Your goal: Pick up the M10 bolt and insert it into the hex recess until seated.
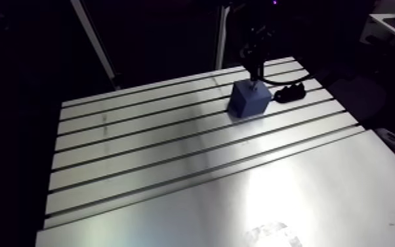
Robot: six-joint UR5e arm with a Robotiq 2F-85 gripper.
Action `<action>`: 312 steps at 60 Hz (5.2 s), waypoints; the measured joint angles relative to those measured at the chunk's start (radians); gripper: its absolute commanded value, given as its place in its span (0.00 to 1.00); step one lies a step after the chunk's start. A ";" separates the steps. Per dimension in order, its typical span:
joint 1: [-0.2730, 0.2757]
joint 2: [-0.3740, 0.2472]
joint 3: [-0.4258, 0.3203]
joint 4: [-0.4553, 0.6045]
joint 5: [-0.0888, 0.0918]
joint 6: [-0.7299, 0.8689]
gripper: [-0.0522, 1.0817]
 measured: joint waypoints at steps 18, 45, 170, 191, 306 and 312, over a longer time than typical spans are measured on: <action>0.000 0.000 0.003 -0.007 0.001 0.000 0.94; 0.000 -0.003 -0.010 0.000 0.002 -0.009 0.95; 0.001 -0.001 -0.006 -0.009 -0.004 -0.007 0.95; 0.001 -0.001 -0.005 -0.009 -0.003 -0.006 0.95; 0.000 0.008 0.009 -0.022 -0.002 -0.005 0.21; 0.000 0.006 0.010 -0.022 -0.001 -0.007 0.05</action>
